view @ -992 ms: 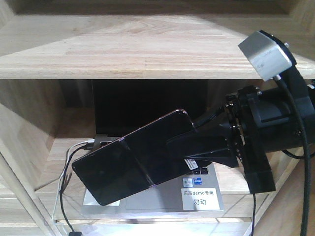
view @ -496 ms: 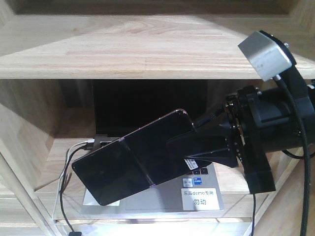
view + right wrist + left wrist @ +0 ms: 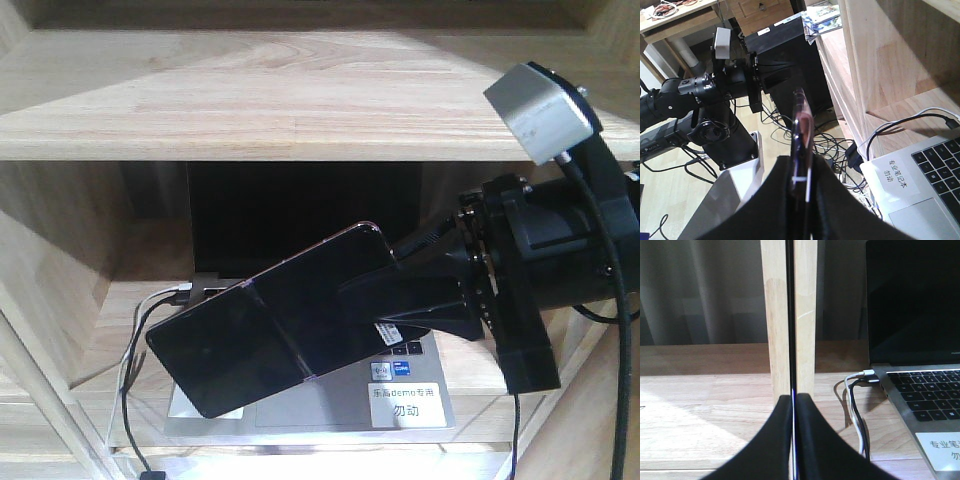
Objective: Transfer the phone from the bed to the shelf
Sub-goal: 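Raise the right gripper with the phone up over the shelf board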
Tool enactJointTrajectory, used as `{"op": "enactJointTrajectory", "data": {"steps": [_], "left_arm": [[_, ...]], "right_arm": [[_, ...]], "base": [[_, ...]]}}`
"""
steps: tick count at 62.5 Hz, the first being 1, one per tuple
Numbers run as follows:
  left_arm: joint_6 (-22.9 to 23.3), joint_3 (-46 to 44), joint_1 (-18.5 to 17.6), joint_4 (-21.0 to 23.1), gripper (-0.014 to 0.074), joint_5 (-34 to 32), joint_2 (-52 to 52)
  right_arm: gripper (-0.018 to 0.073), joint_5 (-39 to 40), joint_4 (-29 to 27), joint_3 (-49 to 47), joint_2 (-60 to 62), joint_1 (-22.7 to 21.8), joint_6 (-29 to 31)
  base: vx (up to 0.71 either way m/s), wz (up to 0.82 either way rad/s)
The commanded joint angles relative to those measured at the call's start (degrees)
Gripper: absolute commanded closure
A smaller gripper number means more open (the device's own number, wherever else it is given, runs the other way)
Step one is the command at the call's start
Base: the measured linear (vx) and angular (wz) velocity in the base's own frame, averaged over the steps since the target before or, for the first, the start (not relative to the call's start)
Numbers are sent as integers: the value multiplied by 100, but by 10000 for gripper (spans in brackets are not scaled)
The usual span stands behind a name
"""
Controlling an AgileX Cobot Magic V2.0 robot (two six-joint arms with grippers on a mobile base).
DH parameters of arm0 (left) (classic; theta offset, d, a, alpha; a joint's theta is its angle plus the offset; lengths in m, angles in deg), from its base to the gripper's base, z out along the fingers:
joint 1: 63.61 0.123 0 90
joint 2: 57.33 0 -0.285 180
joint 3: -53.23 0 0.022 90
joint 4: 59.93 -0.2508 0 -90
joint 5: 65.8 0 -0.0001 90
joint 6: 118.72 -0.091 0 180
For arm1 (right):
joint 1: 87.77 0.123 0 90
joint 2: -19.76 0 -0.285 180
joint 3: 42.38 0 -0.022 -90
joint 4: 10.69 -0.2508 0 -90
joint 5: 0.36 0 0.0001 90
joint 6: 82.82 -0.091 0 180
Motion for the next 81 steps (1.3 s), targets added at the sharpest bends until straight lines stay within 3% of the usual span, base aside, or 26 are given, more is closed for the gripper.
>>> {"op": "enactJointTrajectory", "data": {"steps": [1, 15, 34, 45, 57, 72, 81], "left_arm": [[22, 3, -16, 34, 596, -391, 29], [22, 3, -16, 34, 596, -391, 29], [22, 3, -16, 34, 596, -391, 29], [22, 3, -16, 34, 596, -391, 29], [22, 3, -16, 34, 596, -391, 29], [22, 3, -16, 34, 596, -391, 29], [22, 3, -16, 34, 596, -391, 29]], "right_arm": [[564, -341, -673, -134, 133, -8, 12], [564, -336, -1206, -152, 133, -8, 44], [564, -296, -2421, -213, 133, -8, 641], [564, 84, -2277, -817, 133, -8, 706], [564, 1312, -1807, -1744, 133, -8, 596], [564, 2979, -1350, -2230, 15, -8, 307], [564, 3300, -1350, -2424, -313, -8, 284]], "base": [[0, 0], [0, 0], [0, 0], [0, 0], [0, 0], [0, 0], [0, 0]]}}
